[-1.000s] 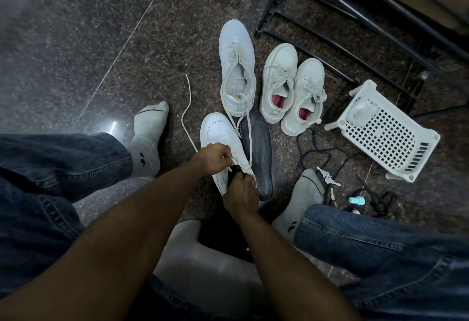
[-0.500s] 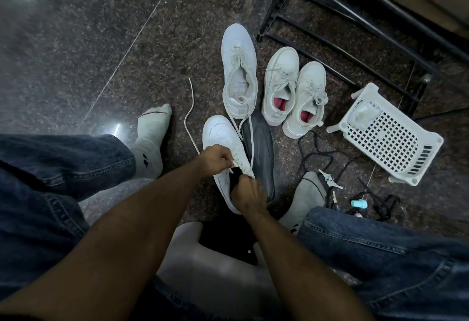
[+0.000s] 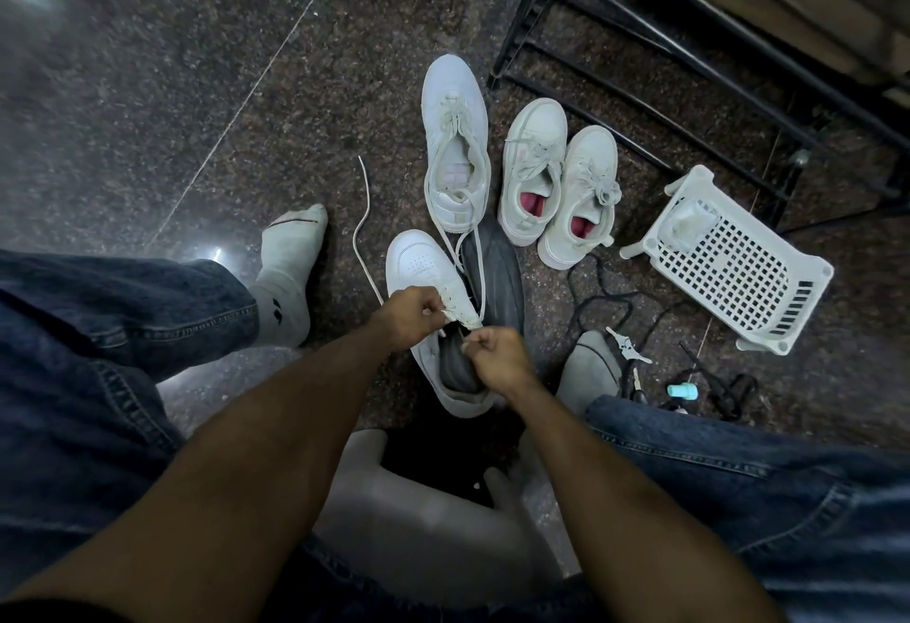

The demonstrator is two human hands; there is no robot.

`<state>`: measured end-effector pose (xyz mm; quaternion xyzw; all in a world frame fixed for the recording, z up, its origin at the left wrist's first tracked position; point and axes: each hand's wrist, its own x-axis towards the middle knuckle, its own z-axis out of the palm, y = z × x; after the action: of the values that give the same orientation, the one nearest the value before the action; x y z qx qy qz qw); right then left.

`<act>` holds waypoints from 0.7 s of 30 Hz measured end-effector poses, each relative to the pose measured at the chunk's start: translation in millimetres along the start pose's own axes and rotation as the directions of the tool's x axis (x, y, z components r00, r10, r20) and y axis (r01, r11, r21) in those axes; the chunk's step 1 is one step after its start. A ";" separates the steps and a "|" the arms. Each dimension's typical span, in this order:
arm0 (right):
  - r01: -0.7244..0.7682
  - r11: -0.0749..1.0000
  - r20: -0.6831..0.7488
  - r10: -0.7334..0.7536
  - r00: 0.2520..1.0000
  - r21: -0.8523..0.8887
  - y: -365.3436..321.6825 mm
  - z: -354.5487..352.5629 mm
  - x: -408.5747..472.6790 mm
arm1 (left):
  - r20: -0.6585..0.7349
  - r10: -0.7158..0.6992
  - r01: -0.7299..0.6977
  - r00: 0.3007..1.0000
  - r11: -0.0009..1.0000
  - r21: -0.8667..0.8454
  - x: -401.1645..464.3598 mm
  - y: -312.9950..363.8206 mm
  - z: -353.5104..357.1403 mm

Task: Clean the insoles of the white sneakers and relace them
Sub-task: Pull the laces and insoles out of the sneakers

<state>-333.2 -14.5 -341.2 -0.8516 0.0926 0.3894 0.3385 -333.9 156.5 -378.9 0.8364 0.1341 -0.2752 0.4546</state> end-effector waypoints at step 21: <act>0.225 0.580 0.375 0.153 0.914 -0.783 -62.3 -81.3 -37.9 | -0.002 -0.161 0.158 0.987 0.966 0.206 -5.7 25.5 7.0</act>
<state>-283.9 -24.3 -244.3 -0.8130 -0.1857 0.5474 -0.0701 -328.8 136.7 -361.1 0.8634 0.1684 -0.3292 0.3431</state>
